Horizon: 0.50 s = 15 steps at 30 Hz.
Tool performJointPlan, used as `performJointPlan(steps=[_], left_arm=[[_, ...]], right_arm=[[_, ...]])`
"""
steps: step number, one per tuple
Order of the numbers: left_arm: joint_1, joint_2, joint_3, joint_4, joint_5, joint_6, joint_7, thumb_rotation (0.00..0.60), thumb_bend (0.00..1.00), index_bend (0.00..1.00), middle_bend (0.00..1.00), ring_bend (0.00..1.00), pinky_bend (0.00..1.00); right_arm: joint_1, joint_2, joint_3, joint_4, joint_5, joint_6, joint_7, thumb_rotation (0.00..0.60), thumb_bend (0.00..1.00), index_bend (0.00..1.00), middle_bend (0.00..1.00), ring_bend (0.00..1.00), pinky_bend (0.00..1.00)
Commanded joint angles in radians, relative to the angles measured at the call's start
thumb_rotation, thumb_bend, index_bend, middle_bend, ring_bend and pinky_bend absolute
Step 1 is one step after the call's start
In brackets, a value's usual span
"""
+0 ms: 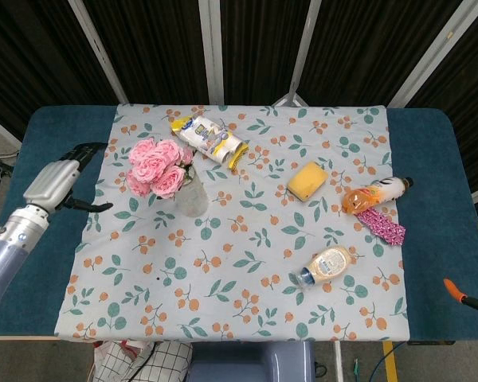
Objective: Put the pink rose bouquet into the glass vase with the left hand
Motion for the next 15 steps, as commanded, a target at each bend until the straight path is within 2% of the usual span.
performJointPlan(steps=[1,4,8,10,15], left_arm=[[0.151,0.050,0.088,-0.111,0.018,0.219,0.134,0.600,0.19,0.11,0.07,0.00,0.09],[0.257,0.031,0.150,-0.146,0.097,0.380,0.211,0.600,0.20,0.12,0.07,0.00,0.09],[0.380,-0.042,0.214,-0.123,0.193,0.571,0.270,0.600,0.20,0.13,0.07,0.00,0.09],[0.429,-0.086,0.237,-0.093,0.231,0.638,0.274,0.600,0.20,0.13,0.07,0.00,0.09],[0.497,-0.151,0.255,-0.031,0.268,0.716,0.245,0.600,0.20,0.14,0.07,0.00,0.09]], right_arm=[[-0.001,0.004,-0.005,-0.004,-0.013,0.005,-0.001,0.600,0.24,0.08,0.03,0.09,0.00],[0.000,0.006,-0.010,-0.003,-0.030,0.011,-0.010,0.600,0.24,0.08,0.03,0.09,0.00],[0.002,0.005,-0.018,0.014,-0.062,0.023,-0.035,0.600,0.24,0.08,0.03,0.09,0.00],[0.005,0.002,-0.023,0.027,-0.076,0.023,-0.041,0.600,0.24,0.08,0.03,0.09,0.00],[0.011,-0.001,-0.029,0.059,-0.101,0.030,-0.037,0.600,0.24,0.08,0.03,0.09,0.00]])
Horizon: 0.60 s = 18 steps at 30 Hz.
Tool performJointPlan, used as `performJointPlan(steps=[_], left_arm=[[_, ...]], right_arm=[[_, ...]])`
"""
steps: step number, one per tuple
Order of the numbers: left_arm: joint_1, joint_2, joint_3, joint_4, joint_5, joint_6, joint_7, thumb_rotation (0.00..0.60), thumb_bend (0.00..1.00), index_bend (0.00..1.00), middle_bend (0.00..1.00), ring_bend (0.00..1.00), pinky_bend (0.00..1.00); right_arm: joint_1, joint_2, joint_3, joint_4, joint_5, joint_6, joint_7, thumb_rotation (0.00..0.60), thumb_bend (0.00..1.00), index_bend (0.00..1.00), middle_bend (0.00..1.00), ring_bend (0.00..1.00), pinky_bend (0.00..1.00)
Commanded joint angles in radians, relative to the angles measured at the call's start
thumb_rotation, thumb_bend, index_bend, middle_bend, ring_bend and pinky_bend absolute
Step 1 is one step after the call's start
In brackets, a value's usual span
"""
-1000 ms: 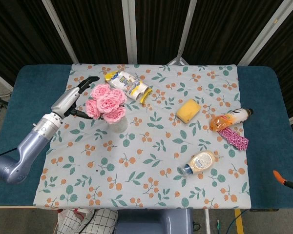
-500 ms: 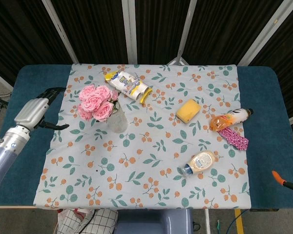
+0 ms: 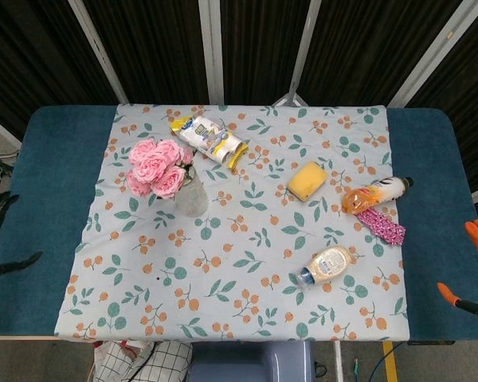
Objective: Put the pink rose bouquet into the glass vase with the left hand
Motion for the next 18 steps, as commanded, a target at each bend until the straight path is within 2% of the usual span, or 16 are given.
performJointPlan(steps=[1,11,18], left_arm=[[0.064,-0.058,0.034,0.052,0.052,0.068,0.000,0.600,0.20,0.14,0.07,0.00,0.09],[0.092,-0.084,0.026,0.104,0.152,0.132,-0.026,0.600,0.20,0.14,0.07,0.00,0.09],[0.097,-0.085,0.009,0.130,0.131,0.111,-0.045,0.600,0.20,0.14,0.07,0.00,0.09]], right_arm=[[0.004,-0.002,-0.002,0.018,-0.015,0.008,-0.004,0.600,0.24,0.08,0.03,0.09,0.00],[0.013,-0.045,-0.005,0.019,-0.052,0.036,-0.084,0.600,0.24,0.08,0.03,0.09,0.00],[0.030,-0.101,-0.007,0.053,-0.047,0.018,-0.161,0.600,0.24,0.08,0.03,0.09,0.00]])
